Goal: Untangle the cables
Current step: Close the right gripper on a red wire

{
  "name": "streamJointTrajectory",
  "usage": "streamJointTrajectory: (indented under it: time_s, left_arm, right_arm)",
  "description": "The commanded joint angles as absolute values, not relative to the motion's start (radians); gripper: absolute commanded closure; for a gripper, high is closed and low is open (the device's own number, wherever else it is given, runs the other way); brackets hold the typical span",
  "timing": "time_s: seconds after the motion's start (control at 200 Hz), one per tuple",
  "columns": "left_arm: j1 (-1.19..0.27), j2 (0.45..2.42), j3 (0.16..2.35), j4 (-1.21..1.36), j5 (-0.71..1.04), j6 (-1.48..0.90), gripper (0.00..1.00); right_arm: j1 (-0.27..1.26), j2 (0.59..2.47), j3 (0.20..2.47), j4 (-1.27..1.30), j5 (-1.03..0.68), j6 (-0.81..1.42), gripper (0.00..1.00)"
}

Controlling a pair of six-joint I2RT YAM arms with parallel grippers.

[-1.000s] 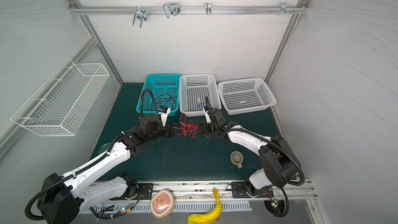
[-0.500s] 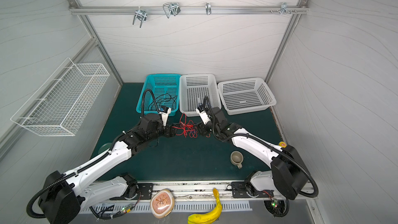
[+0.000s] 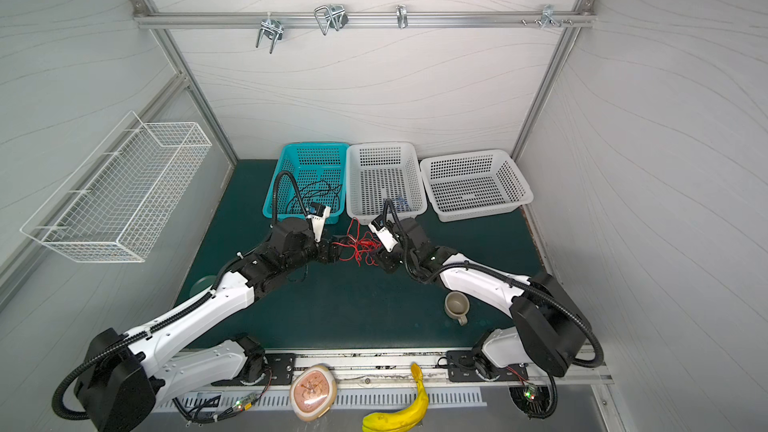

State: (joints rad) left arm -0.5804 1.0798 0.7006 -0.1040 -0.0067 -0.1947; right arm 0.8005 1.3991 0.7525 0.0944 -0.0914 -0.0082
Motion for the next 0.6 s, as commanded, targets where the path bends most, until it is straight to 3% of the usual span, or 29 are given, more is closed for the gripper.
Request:
streamJointTrajectory:
  time_s: [0.0,0.265,0.485,0.595]
  left_arm:
    - [-0.580,1.081,0.736,-0.050,-0.005,-0.190,0.24]
    - [-0.581,1.089,0.729,-0.040,-0.012,-0.192,0.24]
    - [-0.580,1.104,0.732,-0.028,-0.016,-0.190,0.24]
    - [-0.581,1.107,0.731,-0.028,-0.017,-0.189,0.24]
  right_arm:
    - [0.805,1.435,0.790,0.153,-0.081,-0.033,0.51]
    - [0.805,1.470,0.821,0.165,-0.119,-0.025,0.59]
    - [0.807,1.467,0.830,0.160,-0.146,-0.012,1.00]
    - [0.807,1.460,0.830,0.150,-0.147,-0.012,1.00]
